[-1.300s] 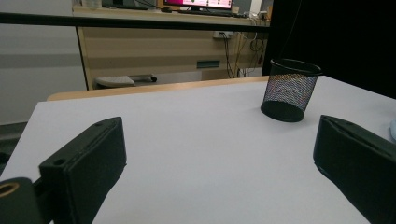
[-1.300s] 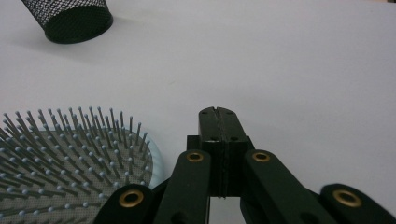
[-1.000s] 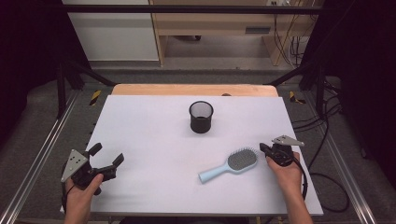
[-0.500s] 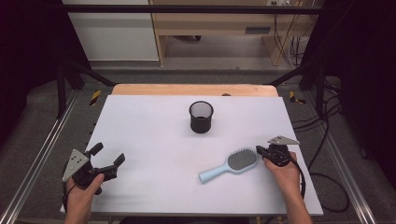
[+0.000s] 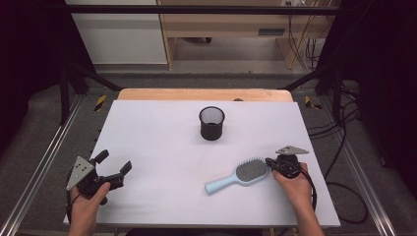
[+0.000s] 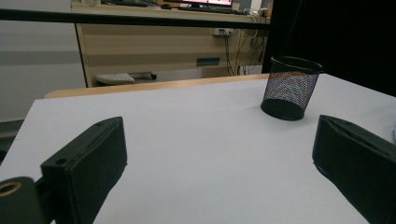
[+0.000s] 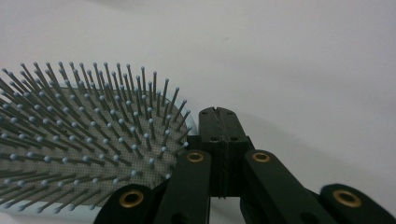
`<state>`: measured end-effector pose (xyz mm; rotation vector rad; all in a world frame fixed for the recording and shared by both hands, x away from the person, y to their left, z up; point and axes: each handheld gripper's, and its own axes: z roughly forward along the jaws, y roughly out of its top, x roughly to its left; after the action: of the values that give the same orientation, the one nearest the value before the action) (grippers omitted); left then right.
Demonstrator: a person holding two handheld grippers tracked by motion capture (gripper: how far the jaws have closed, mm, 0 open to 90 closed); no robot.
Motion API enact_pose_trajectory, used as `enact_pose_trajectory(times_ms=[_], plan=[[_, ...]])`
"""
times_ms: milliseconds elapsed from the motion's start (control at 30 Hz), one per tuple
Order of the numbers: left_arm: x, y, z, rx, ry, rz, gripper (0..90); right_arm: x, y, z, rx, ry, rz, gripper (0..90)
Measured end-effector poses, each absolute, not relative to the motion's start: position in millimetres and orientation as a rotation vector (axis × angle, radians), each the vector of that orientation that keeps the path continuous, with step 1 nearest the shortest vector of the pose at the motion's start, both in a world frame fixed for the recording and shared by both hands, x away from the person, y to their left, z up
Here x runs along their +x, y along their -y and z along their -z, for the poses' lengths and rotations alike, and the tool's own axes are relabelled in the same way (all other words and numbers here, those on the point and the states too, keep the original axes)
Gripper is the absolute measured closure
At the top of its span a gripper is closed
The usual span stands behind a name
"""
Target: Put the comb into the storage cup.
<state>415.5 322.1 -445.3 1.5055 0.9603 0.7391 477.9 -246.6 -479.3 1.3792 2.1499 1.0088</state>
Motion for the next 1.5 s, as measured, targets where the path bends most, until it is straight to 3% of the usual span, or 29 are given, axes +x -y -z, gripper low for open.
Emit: enact_pose_trajectory(times_ms=[667, 1500], plan=[[417.3, -321.3, 445.2, 1.524, -0.977, -0.758, 3.4, 460.3, 225.0, 475.6, 1.352, -2.217, -0.984, 90.0], [419.2, -318.0, 449.8, 1.583, -1.010, -0.735, 4.0, 441.0, 153.8, 471.1, 1.128, -2.390, -1.003, 90.0]])
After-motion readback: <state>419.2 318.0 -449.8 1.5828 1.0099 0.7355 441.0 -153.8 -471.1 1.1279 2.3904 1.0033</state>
